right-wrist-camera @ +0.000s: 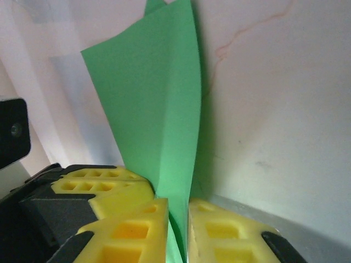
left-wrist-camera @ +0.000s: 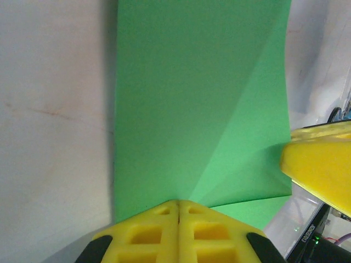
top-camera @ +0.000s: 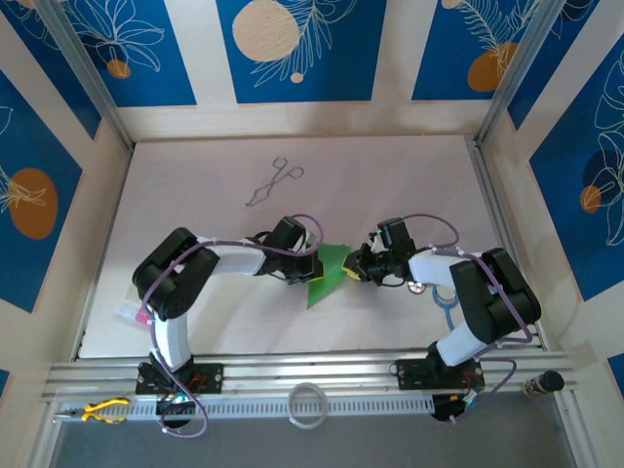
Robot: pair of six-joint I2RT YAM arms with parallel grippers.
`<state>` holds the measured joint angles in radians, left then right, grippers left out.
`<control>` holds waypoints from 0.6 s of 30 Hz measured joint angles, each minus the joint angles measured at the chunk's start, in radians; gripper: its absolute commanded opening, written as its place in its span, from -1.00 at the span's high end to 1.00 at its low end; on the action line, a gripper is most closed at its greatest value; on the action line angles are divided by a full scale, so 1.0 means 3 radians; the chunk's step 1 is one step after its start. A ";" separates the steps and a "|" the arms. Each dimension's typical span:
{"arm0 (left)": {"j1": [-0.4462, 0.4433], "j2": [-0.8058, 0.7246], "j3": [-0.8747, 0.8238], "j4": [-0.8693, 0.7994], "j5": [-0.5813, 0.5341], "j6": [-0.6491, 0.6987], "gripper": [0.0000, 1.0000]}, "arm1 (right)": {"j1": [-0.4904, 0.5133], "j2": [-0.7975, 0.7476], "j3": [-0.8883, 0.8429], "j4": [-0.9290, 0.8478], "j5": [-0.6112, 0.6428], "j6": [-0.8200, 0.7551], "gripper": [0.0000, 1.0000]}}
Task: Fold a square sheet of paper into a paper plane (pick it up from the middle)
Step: Fold the wing for the fifth time at the center of the table.
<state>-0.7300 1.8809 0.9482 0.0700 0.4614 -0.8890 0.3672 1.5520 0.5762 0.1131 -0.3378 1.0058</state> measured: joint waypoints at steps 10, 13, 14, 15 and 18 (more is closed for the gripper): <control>0.0000 0.0005 -0.0017 0.0066 0.0009 0.0004 0.89 | -0.0072 0.0172 0.0112 0.0025 -0.0212 -0.0219 0.54; 0.0000 0.0006 -0.0018 0.0066 0.0009 0.0017 0.89 | -0.0104 0.0267 0.0146 0.0022 -0.0270 -0.0273 0.54; 0.0000 0.0005 -0.0018 0.0066 0.0008 0.0020 0.89 | -0.0113 0.0287 0.0153 0.0023 -0.0285 -0.0287 0.53; 0.0000 0.0005 -0.0018 0.0067 0.0009 0.0025 0.88 | -0.0123 0.0298 0.0155 0.0022 -0.0291 -0.0301 0.54; 0.0000 0.0005 -0.0018 0.0067 0.0008 0.0027 0.87 | -0.0158 0.0309 0.0156 0.0024 -0.0310 -0.0334 0.59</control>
<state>-0.7300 1.8824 0.9428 0.0902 0.4637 -0.8810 0.3199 1.6447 0.6231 0.1204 -0.4309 0.9054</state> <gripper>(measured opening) 0.066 0.224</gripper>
